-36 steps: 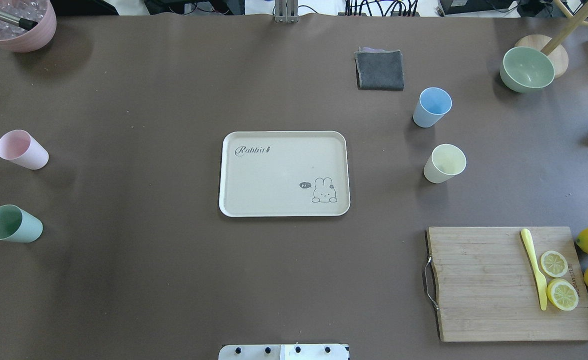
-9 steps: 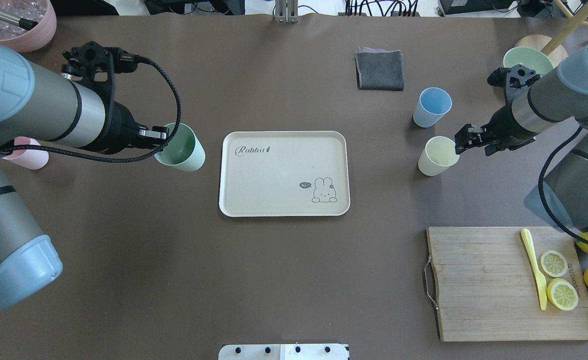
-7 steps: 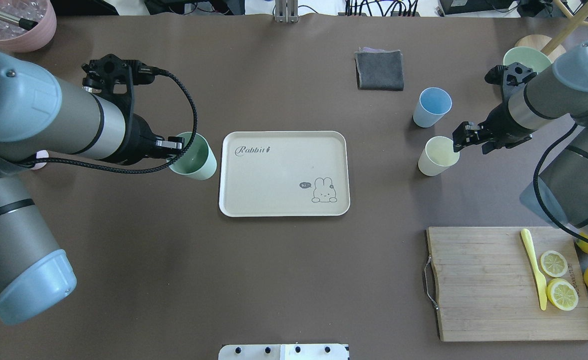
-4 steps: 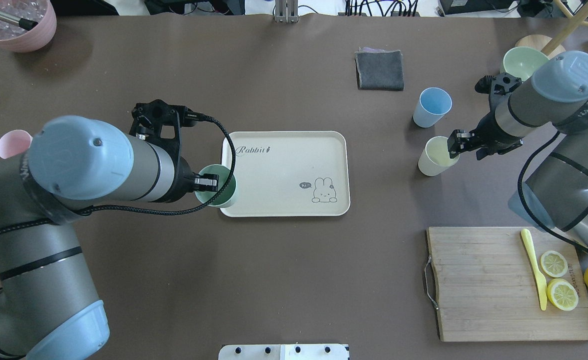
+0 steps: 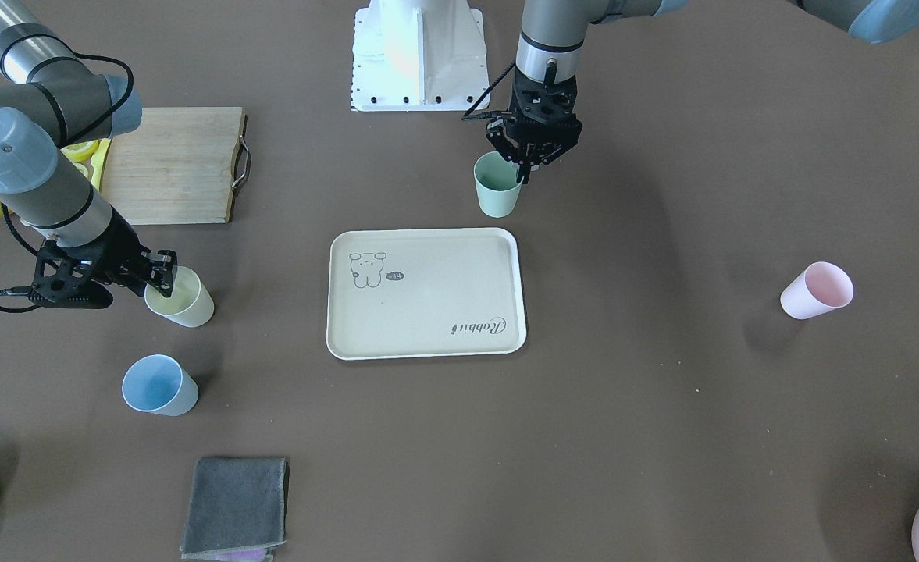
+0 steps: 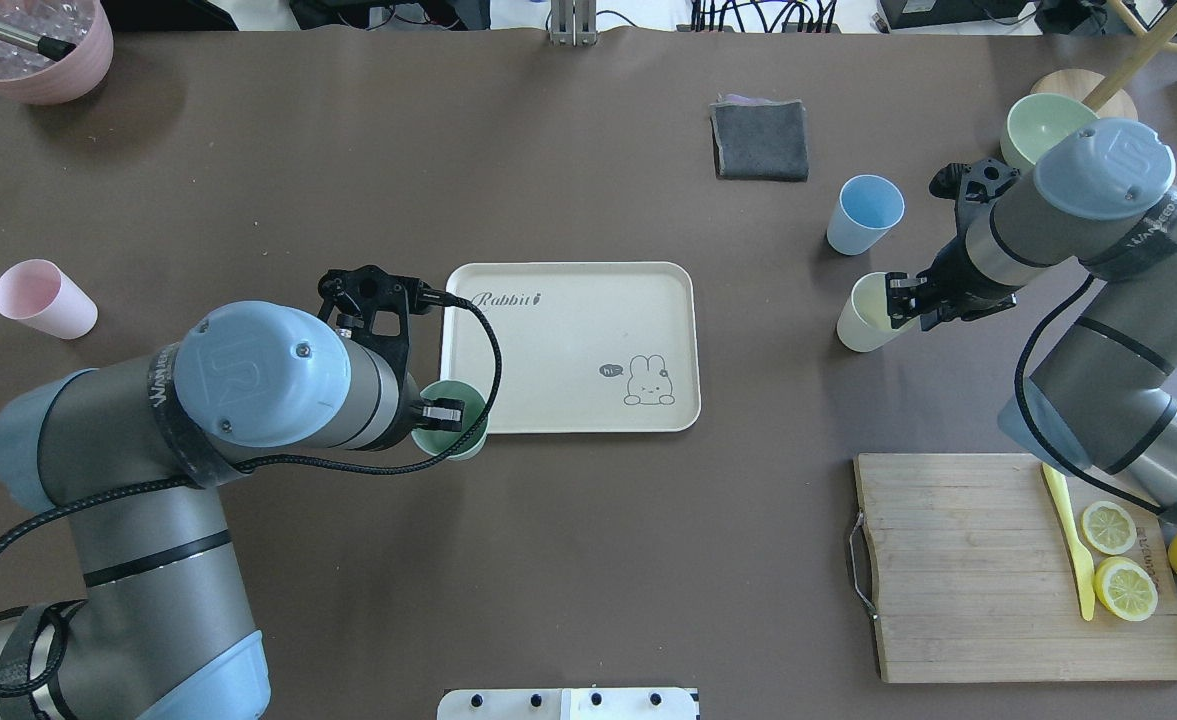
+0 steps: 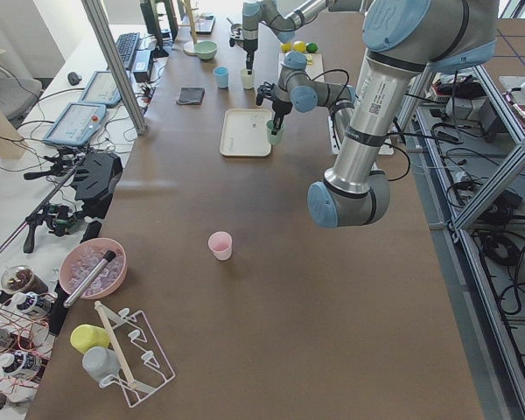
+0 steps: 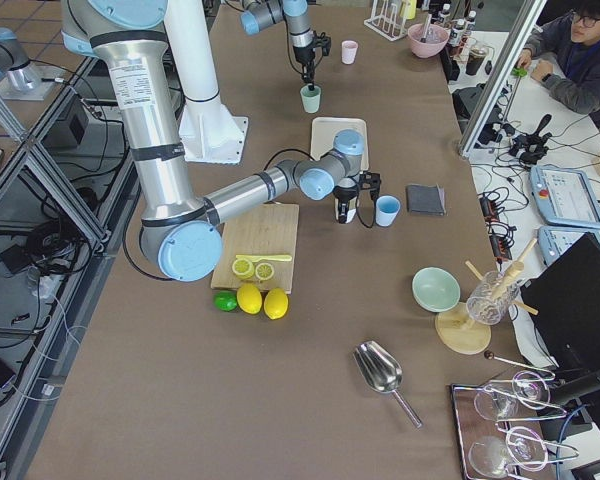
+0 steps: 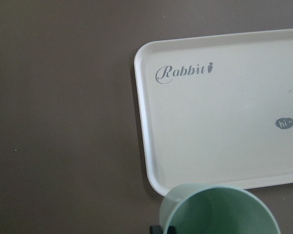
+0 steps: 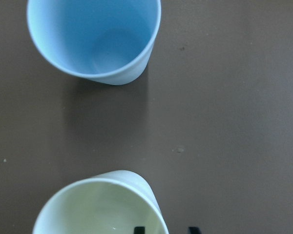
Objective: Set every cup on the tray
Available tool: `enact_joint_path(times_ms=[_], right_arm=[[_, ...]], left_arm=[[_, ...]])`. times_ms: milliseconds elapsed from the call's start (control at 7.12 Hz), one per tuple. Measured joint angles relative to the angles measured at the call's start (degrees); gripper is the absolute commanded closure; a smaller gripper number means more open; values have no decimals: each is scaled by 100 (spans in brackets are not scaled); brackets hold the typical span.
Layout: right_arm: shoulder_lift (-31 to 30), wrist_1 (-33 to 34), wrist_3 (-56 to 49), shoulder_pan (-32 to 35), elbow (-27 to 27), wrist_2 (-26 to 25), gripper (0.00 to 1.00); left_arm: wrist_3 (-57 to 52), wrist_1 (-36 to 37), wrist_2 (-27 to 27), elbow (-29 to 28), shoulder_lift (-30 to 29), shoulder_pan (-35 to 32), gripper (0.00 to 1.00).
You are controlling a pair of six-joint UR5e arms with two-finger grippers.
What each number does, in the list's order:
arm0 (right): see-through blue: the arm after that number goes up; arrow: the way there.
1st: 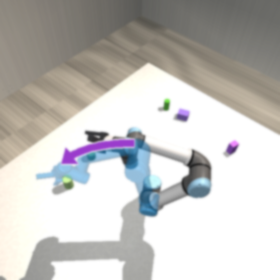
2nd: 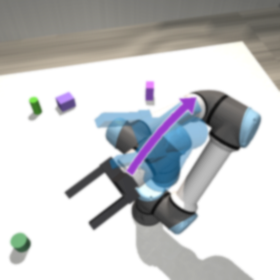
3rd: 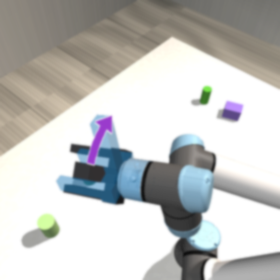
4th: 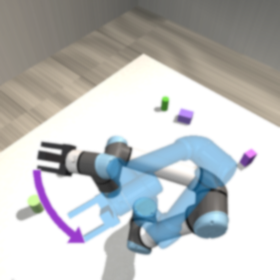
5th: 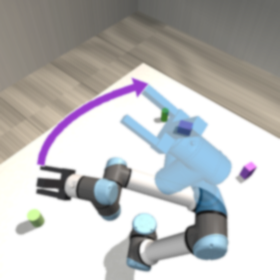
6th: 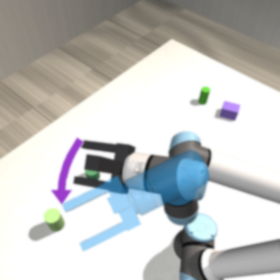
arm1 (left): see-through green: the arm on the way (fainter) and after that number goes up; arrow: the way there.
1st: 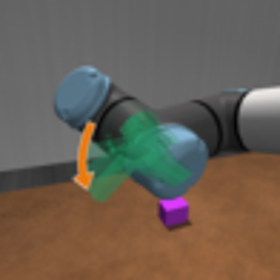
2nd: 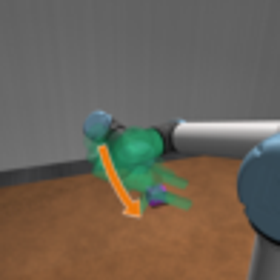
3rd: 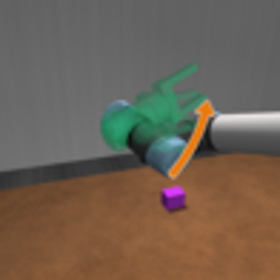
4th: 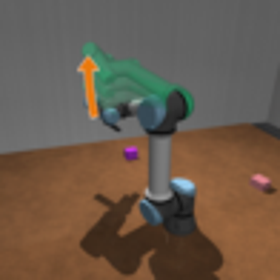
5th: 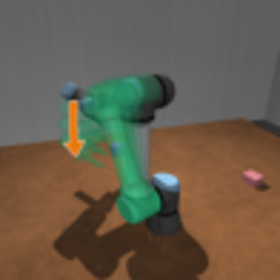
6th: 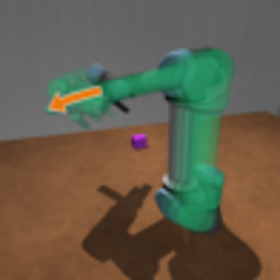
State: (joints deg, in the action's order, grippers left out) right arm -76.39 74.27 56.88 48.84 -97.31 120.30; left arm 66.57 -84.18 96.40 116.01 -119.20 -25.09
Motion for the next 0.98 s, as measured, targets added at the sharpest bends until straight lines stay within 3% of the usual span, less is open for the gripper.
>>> enact_joint_path(times_ms=[421, 562, 843, 983], right_arm=[[9, 0, 7, -6, -23, -4, 75], [10, 0, 7, -6, -33, -5, 80], [10, 0, 7, -6, -62, -1, 100], [10, 0, 7, -9, -80, 1, 100]], left_arm=[[-165, -100, 577, -385, -396, -640, 100], [-265, -293, 669, -697, -469, -777, 100], [-329, -660, 709, -1220, -563, -856, 100], [-333, -788, 713, -1406, -586, -860, 100]])
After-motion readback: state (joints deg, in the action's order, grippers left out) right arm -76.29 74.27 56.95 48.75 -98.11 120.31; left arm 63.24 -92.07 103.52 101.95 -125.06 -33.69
